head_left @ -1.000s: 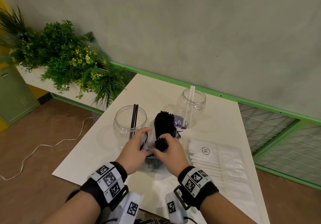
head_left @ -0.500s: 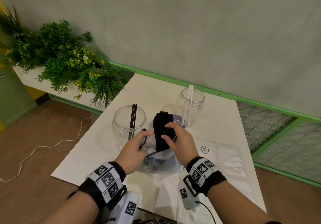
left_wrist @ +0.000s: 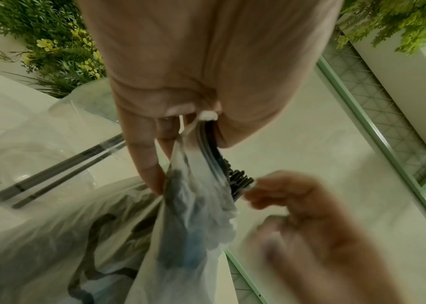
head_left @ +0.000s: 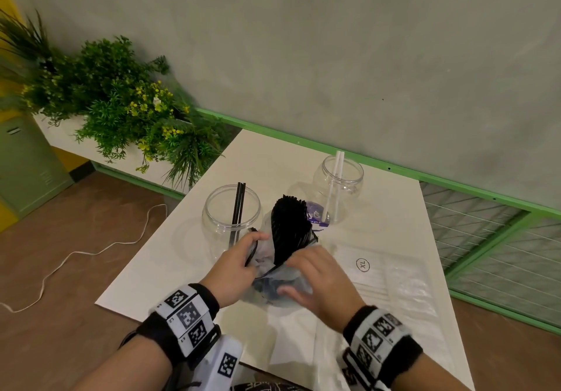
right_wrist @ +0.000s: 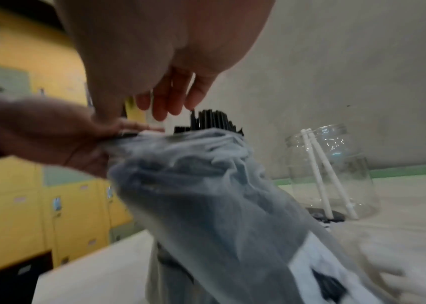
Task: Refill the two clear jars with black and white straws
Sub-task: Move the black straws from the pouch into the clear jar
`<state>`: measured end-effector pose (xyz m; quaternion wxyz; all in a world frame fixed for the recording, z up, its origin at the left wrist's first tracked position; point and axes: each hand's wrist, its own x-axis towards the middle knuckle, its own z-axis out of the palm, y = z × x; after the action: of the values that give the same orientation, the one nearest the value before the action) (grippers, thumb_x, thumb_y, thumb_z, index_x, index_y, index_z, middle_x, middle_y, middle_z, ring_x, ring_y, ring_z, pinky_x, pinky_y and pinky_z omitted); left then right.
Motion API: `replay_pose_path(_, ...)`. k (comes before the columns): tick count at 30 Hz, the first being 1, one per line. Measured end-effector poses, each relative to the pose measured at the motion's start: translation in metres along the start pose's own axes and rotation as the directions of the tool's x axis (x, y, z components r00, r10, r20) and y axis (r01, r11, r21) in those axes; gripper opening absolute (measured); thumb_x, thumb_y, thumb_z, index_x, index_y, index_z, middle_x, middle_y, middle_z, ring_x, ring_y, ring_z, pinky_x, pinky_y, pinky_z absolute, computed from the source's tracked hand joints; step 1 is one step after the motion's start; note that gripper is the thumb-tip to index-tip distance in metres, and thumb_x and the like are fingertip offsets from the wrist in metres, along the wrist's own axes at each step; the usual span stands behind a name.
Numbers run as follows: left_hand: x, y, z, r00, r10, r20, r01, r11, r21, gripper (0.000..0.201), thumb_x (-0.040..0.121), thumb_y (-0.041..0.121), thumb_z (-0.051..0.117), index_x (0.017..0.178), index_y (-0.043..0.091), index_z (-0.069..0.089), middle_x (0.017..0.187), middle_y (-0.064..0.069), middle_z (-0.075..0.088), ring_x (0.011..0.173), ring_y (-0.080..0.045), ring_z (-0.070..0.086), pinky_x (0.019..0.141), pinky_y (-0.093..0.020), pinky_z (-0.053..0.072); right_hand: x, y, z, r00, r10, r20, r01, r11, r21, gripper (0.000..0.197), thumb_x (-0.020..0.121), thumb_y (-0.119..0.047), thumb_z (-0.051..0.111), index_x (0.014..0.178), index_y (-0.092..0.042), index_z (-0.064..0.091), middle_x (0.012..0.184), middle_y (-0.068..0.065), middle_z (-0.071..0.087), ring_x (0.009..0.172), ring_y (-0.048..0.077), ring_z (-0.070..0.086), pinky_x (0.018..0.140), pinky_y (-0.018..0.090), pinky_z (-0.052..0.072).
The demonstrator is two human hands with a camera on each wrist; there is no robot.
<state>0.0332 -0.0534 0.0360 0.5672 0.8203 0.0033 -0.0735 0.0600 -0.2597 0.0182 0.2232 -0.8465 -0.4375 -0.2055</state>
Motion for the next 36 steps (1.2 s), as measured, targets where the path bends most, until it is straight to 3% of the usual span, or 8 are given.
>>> replay_pose_path(4,-0.002,0.002,0.007,1.000,-0.020,-0.006,0.019,0.990,-0.136,0.062,0.080,0.001,0.055,0.121,0.044,0.035,0.123,0.003,0.053,0.113,-0.012,0.055,0.096,-0.040,0.050,-0.019,0.005,0.020,0.948,0.101,0.303,-0.045,0.982,-0.186,0.079,0.063,-0.055,0.072,0.130,-0.023,0.045,0.125,-0.006,0.054,0.116,0.017,0.042,0.092,0.030,0.033)
replay_pose_path(10,-0.003,0.002,0.016,0.975,-0.160,-0.154,0.125,0.969,-0.215,0.053,0.084,-0.003,0.057,0.116,0.025,0.026,0.106,-0.004,0.055,0.095,-0.021,0.059,0.081,-0.036,0.053,-0.011,0.011,0.025,0.970,0.105,0.220,-0.050,0.969,-0.241,0.044,0.059,-0.035,0.077,0.092,-0.023,0.051,0.084,-0.008,0.055,0.080,0.015,0.047,0.067,0.025,0.028)
replay_pose_path(13,-0.010,0.004,0.016,0.936,-0.352,-0.026,0.337,0.912,-0.235,0.046,0.087,0.012,0.059,0.118,0.024,0.028,0.106,-0.007,0.056,0.092,-0.022,0.062,0.074,-0.042,0.057,-0.011,0.012,0.024,0.980,0.113,0.163,-0.082,0.979,-0.187,0.031,0.066,-0.029,0.064,0.086,-0.022,0.042,0.073,-0.007,0.054,0.066,0.016,0.051,0.057,0.024,0.029)
replay_pose_path(17,-0.012,0.011,0.015,0.873,-0.447,0.193,0.481,0.854,-0.198,0.030,0.089,0.025,0.057,0.117,0.017,0.051,0.108,-0.010,0.067,0.091,-0.023,0.070,0.077,-0.038,0.059,-0.016,0.012,0.029,0.977,0.182,0.112,-0.166,0.976,-0.142,0.054,0.054,-0.013,0.082,0.080,-0.022,0.035,0.064,-0.005,0.052,0.056,0.014,0.049,0.048,0.021,0.029)
replay_pose_path(23,-0.002,0.005,0.019,0.915,-0.326,0.239,0.384,0.886,-0.260,0.017,0.082,0.004,0.053,0.096,0.011,0.061,0.092,-0.009,0.070,0.087,-0.019,0.070,0.079,-0.032,0.056,-0.034,0.011,0.036,0.985,0.135,0.108,-0.138,0.990,0.013,0.013,0.077,-0.017,0.064,0.089,-0.014,0.057,0.085,-0.001,0.058,0.080,0.013,0.051,0.069,0.024,0.046)
replay_pose_path(28,0.004,-0.004,0.019,0.927,-0.302,0.224,0.346,0.917,-0.198,0.017,0.080,-0.004,0.052,0.087,0.012,0.053,0.080,-0.004,0.056,0.079,-0.014,0.061,0.067,-0.024,0.052,-0.045,0.004,0.022,0.970,0.185,0.160,-0.202,0.975,0.092,0.029,0.098,-0.040,0.047,0.111,-0.020,0.065,0.104,-0.007,0.063,0.103,0.011,0.053,0.090,0.026,0.041)
replay_pose_path(32,0.005,-0.006,0.019,0.933,-0.315,0.174,0.337,0.935,-0.108,0.016,0.080,0.000,0.055,0.089,0.010,0.048,0.091,-0.010,0.052,0.085,-0.016,0.055,0.068,-0.025,0.053,-0.019,0.005,0.012,0.881,0.469,0.068,-0.469,0.840,0.272,0.026,0.091,-0.026,0.055,0.116,-0.019,0.058,0.102,-0.007,0.055,0.084,0.003,0.054,0.077,0.021,0.048)
replay_pose_path(36,0.003,-0.002,0.017,0.928,-0.335,0.161,0.347,0.937,-0.049,0.028,0.085,0.003,0.054,0.111,0.004,0.045,0.106,-0.011,0.052,0.093,-0.018,0.054,0.072,-0.030,0.055,0.004,0.015,0.011,0.860,0.445,0.250,-0.457,0.889,-0.009,0.045,0.078,-0.018,0.071,0.120,-0.015,0.056,0.118,0.001,0.050,0.102,0.017,0.049,0.088,0.030,0.046)
